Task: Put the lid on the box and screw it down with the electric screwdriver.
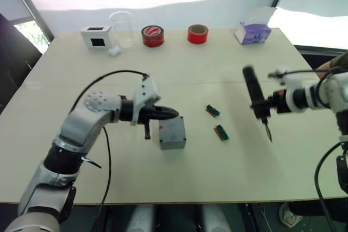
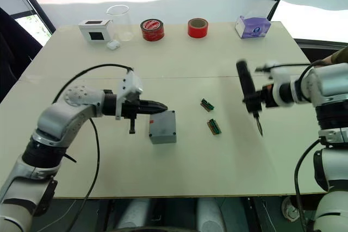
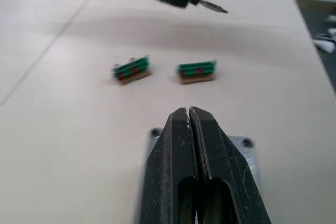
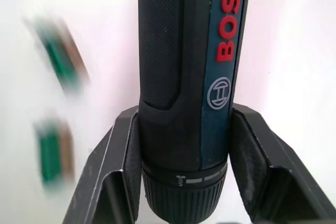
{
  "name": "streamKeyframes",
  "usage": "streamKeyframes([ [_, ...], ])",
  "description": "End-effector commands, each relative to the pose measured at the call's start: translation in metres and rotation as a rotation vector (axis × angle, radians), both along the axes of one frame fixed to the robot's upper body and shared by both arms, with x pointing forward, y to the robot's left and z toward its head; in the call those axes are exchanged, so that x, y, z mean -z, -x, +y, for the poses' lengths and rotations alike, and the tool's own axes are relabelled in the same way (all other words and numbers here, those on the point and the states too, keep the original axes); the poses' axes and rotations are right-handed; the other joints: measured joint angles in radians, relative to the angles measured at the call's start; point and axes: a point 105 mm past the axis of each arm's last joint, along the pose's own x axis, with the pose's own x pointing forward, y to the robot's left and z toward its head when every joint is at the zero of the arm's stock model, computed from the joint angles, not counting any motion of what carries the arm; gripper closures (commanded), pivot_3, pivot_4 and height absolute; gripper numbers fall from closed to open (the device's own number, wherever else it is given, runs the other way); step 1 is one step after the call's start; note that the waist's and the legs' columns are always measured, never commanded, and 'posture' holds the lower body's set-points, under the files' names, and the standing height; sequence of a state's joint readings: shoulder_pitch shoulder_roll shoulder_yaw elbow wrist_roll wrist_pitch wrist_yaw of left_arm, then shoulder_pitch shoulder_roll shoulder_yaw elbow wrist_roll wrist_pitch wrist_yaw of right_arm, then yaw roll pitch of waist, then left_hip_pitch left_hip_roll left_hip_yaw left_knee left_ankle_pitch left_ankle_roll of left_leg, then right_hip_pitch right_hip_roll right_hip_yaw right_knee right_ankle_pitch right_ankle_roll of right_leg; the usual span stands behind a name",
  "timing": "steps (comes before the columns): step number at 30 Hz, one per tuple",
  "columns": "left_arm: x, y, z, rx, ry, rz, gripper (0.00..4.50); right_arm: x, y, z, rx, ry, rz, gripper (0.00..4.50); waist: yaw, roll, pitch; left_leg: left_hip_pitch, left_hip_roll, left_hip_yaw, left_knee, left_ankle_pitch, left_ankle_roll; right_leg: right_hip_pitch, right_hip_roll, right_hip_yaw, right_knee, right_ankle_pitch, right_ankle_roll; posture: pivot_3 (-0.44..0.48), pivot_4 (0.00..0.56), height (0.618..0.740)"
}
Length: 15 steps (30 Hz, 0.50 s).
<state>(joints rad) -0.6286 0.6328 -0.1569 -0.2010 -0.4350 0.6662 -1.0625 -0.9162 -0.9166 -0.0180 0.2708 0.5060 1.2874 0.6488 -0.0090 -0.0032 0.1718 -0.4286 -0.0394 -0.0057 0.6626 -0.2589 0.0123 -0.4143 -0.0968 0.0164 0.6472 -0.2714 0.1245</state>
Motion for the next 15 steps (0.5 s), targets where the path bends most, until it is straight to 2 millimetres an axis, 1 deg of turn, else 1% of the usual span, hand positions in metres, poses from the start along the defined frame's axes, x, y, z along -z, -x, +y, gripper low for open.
streamKeyframes([
  [1,-0.013,0.002,0.002,0.015,0.034,-0.006,4.5,-0.043,-0.004,0.006,0.051,-0.029,-0.284,2.77,0.002,0.0,0.0,-0.001,0.0,0.0,0.0,0.0,0.0,0.0,0.0,0.0,0.0,0.0,0.0,0.0,0.15,0.74],
  [2,-0.011,0.003,0.003,0.022,0.019,0.006,4.5,-0.054,-0.001,0.032,-0.026,-0.1,-0.398,2.77,0.004,0.0,0.0,-0.002,-0.001,0.0,0.001,0.0,0.0,0.0,-0.001,0.0,0.0,0.0,0.0,0.0,0.15,0.74],
  [3,-0.01,0.003,0.004,0.028,0.009,0.014,4.5,-0.063,0.005,0.049,-0.07,-0.156,-0.482,2.77,0.002,-0.002,0.0,-0.002,-0.002,0.0,0.002,0.0,0.0,0.001,-0.001,0.0,0.0,0.0,0.0,0.0,0.15,0.74],
  [4,-0.008,0.003,0.005,0.032,-0.003,0.023,4.5,-0.072,0.016,0.071,-0.159,-0.239,-0.57,2.77,-0.001,-0.001,0.0,-0.002,-0.001,0.0,0.002,0.0,0.0,0.001,-0.001,0.0,0.0,0.0,0.0,0.0,0.15,0.74],
  [5,-0.005,0.002,0.005,0.039,-0.019,0.029,4.5,-0.076,0.027,0.09,-0.238,-0.317,-0.623,2.77,-0.004,-0.001,0.0,-0.002,-0.001,0.0,0.002,0.0,0.0,0.001,-0.001,0.0,0.0,0.0,0.0,0.0,0.15,0.74],
  [6,-0.002,0.002,0.005,0.048,-0.034,0.031,4.5,-0.078,0.035,0.103,-0.281,-0.385,-0.656,2.77,-0.007,0.0,0.001,-0.002,-0.001,0.0,0.002,0.0,0.001,-0.001,-0.001,0.001,0.0,0.0,0.0,0.0,0.15,0.74],
  [7,-0.001,0.002,0.006,0.055,-0.044,0.032,4.5,-0.079,0.041,0.11,-0.302,-0.431,-0.677,2.77,-0.007,0.0,0.001,-0.002,-0.001,0.0,0.002,0.0,0.0,-0.001,0.0,0.001,0.001,0.0,0.0,0.0,0.15,0.74],
  [10,0.009,0.003,0.007,0.078,-0.089,0.048,4.5,-0.065,0.054,0.135,-0.364,-0.444,-0.701,2.77,0.002,0.0,0.001,-0.002,-0.001,0.0,0.001,0.0,-0.001,-0.002,0.0,0.001,0.002,0.0,0.0,0.0,0.15,0.74],
  [15,0.023,0.0,0.007,0.064,-0.137,0.045,4.5,-0.05,0.063,0.157,-0.386,-0.49,-0.727,2.77,0.002,-0.001,0.0,0.001,-0.002,-0.001,0.003,0.0,0.001,0.003,-0.001,0.0,0.001,0.0,0.0,0.0,0.15,0.74],
])
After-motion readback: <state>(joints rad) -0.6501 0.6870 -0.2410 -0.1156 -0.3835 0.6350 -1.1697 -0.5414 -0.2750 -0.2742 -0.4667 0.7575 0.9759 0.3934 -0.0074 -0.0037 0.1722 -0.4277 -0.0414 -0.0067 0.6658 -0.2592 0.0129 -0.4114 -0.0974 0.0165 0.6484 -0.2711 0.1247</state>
